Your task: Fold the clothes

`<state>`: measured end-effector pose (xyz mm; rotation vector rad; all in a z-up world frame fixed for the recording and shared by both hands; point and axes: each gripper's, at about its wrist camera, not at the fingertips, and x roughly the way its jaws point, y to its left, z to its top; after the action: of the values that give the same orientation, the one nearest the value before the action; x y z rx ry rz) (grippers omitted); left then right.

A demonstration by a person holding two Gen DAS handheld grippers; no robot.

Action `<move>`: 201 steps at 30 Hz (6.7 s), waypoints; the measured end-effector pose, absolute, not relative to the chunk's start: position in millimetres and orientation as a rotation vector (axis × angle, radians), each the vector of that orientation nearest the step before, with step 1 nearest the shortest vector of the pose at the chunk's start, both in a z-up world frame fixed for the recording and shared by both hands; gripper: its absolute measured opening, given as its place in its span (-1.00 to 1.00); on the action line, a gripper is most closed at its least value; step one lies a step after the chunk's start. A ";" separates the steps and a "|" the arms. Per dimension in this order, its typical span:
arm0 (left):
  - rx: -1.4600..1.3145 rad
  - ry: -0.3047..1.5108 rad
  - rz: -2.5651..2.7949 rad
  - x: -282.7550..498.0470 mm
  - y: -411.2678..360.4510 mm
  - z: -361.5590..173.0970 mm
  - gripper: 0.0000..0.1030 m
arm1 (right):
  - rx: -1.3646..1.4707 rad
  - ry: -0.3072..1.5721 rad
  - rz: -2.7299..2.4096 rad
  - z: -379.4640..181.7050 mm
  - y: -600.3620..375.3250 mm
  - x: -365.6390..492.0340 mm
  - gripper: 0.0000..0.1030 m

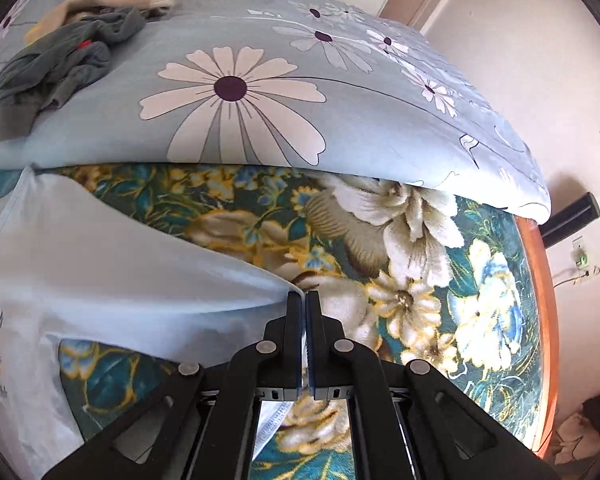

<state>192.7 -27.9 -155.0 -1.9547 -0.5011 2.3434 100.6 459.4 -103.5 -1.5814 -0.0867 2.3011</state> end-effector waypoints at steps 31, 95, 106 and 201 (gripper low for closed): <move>-1.905 -0.568 2.392 203.7 -30.0 -140.2 -0.20 | -1.586 0.373 2.412 -114.7 454.1 214.8 -0.94; -2.139 -0.890 2.407 153.5 -219.6 -201.2 -0.96 | -1.759 0.169 2.653 -100.4 177.3 89.6 0.15; -2.187 -0.446 2.624 126.5 -287.6 -164.3 -0.95 | -1.797 0.189 2.637 -107.8 179.2 87.9 0.15; -2.205 -1.895 2.655 206.9 -310.8 -216.3 0.08 | -1.953 0.197 2.637 -102.0 207.7 205.5 -0.37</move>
<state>206.9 -310.8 -216.3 -2.2053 -1.8953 2.6551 205.5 207.7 -102.0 -1.9535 0.1974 2.6373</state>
